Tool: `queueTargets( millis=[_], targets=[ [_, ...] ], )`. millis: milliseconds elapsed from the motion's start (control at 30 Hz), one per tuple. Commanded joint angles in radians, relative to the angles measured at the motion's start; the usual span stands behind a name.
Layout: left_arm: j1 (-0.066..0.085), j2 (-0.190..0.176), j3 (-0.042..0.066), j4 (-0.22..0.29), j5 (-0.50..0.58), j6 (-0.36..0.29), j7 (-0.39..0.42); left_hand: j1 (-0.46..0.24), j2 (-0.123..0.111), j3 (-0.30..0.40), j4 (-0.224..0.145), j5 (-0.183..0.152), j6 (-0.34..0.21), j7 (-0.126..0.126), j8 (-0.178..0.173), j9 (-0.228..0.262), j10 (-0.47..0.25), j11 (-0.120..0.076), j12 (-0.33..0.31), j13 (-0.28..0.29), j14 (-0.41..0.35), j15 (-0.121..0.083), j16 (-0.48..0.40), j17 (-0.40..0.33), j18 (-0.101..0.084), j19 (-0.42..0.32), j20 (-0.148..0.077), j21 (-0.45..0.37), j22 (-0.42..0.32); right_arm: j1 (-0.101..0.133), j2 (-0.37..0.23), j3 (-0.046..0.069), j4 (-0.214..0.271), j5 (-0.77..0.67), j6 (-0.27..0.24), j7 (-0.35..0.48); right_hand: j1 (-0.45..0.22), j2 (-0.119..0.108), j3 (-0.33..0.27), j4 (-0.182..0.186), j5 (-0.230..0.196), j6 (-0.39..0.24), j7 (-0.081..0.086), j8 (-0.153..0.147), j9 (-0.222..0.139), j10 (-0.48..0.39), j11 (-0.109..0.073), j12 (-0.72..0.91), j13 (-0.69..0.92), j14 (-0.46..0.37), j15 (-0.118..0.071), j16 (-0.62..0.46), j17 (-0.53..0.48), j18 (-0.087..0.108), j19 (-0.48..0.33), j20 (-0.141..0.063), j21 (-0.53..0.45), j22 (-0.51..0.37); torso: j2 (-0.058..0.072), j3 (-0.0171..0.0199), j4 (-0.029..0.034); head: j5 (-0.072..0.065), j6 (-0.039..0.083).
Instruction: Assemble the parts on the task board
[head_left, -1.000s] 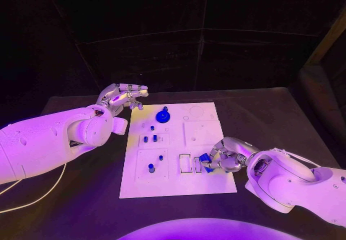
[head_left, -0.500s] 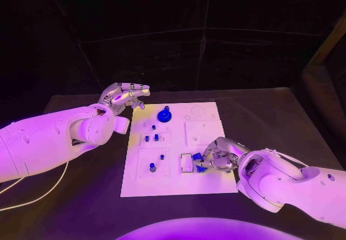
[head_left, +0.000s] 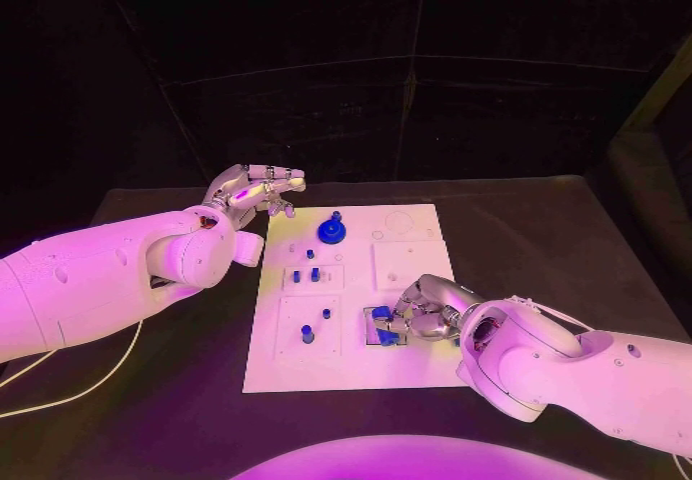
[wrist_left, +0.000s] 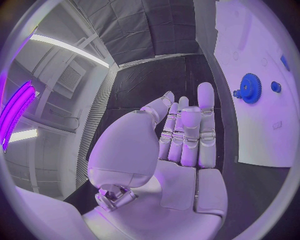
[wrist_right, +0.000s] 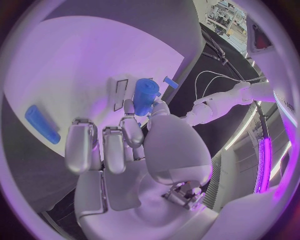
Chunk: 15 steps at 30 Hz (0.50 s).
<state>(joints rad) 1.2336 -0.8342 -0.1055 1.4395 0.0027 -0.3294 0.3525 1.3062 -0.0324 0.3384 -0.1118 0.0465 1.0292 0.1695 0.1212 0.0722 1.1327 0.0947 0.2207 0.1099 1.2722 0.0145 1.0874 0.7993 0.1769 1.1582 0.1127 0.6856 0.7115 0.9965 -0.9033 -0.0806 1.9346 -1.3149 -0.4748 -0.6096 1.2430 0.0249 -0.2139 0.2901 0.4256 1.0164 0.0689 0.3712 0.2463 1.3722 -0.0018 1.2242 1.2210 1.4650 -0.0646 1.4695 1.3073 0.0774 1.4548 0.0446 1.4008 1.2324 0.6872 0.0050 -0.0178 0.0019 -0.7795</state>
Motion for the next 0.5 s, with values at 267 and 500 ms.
queueTargets(
  millis=[267,500],
  targets=[
    [0.001,0.001,0.001,0.0,0.002,0.011,0.002,0.007,0.007,0.002,0.004,0.002,-0.006,0.0,-0.002,-0.001,-0.008,0.001,0.007,0.001,-0.01,0.001,-0.005,-0.001,0.006,-0.001,0.004,-0.006,-0.001,0.001,0.027,0.0,-0.02,-0.041,0.009,-0.029,-0.09,0.024,-0.056,-0.016,-0.219,0.006,-0.001,0.004,0.009,0.004,-0.001,-0.017,-0.003,0.068,-0.012,-0.001,0.065,-0.011,0.0,-0.009,-0.004,-0.001,0.0,-0.0007,0.0001,0.004,-0.001],
    [0.002,-0.001,0.001,0.001,0.002,0.012,0.0,0.007,0.007,0.002,0.004,0.002,-0.006,0.0,-0.002,-0.001,-0.008,0.001,0.007,0.001,-0.01,0.001,-0.005,-0.001,0.006,-0.001,0.004,-0.006,-0.001,0.001,0.027,0.0,-0.027,-0.057,0.02,-0.035,-0.179,0.006,-0.09,0.003,-0.374,0.0,0.003,0.003,0.017,-0.007,-0.003,-0.045,-0.02,0.067,-0.009,-0.004,0.062,-0.009,-0.002,-0.01,-0.008,-0.008,-0.001,-0.0008,-0.0011,0.007,-0.003]
  ],
)
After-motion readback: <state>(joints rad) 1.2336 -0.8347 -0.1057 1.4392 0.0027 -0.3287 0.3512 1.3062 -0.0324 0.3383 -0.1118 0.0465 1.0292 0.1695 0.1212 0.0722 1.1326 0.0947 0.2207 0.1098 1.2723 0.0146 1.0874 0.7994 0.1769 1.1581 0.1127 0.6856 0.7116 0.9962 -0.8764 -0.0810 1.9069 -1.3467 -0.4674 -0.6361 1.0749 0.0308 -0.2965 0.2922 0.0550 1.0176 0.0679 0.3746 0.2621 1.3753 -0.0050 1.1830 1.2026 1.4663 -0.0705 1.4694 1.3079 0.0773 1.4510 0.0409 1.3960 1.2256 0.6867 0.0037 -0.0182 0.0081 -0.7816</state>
